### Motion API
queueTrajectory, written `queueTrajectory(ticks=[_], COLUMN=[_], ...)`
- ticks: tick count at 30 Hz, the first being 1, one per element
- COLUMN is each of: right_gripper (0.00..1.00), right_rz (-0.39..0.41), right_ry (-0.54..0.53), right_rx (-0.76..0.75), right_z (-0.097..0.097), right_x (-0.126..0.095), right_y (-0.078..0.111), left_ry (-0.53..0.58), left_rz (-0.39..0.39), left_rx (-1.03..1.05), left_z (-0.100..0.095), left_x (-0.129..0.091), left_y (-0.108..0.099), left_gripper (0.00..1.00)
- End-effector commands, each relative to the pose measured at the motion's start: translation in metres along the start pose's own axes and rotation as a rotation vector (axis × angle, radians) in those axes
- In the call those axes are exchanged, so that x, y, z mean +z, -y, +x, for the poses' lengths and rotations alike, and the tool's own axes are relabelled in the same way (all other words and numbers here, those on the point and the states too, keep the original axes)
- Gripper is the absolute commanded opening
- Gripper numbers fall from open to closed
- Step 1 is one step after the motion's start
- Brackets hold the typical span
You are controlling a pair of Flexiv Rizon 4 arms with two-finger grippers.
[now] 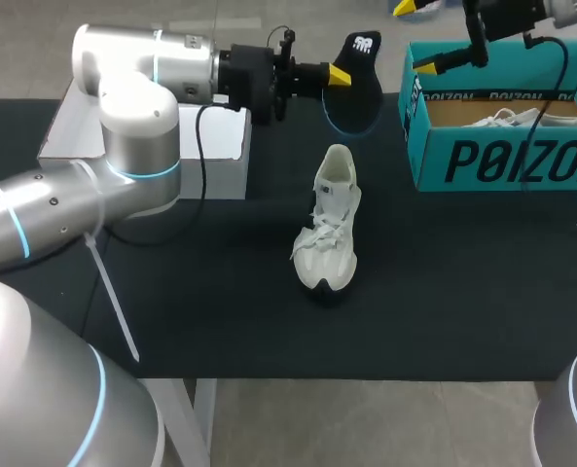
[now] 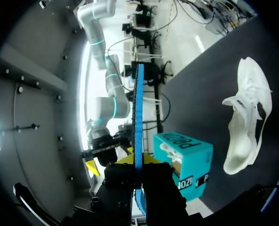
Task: Take the shoe out of the shoebox, open the shoe tongue, remove and reinsert the insole, then place the shoe into the shoebox
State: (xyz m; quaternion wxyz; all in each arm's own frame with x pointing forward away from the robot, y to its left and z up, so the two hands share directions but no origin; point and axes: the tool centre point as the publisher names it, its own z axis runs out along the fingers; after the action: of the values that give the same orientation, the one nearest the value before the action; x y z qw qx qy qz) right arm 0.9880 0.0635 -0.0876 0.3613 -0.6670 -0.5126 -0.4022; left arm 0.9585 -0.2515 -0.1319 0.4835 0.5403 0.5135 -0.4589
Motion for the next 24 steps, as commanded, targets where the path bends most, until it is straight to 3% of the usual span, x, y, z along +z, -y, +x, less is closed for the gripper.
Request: queueTrajectory(ticks=[1, 8, 24], right_gripper=[1.0, 1.0, 1.0], right_rz=[-0.027, -0.024, -0.028], right_ry=[-0.033, -0.006, 0.05], right_rx=[0.001, 0.021, 0.004], right_z=[-0.013, -0.018, -0.026], right_x=[-0.004, 0.003, 0.001], right_y=[0.011, 0.014, 0.018], left_ry=[0.0, -0.019, -0.019], left_rz=[0.016, 0.031, 0.031], left_rx=[-0.002, -0.126, -0.126], left_z=[0.0, 0.002, 0.002], left_x=[-0.001, -0.003, -0.003], left_y=[-0.006, -0.004, -0.004], left_gripper=[0.0, 0.0, 0.0])
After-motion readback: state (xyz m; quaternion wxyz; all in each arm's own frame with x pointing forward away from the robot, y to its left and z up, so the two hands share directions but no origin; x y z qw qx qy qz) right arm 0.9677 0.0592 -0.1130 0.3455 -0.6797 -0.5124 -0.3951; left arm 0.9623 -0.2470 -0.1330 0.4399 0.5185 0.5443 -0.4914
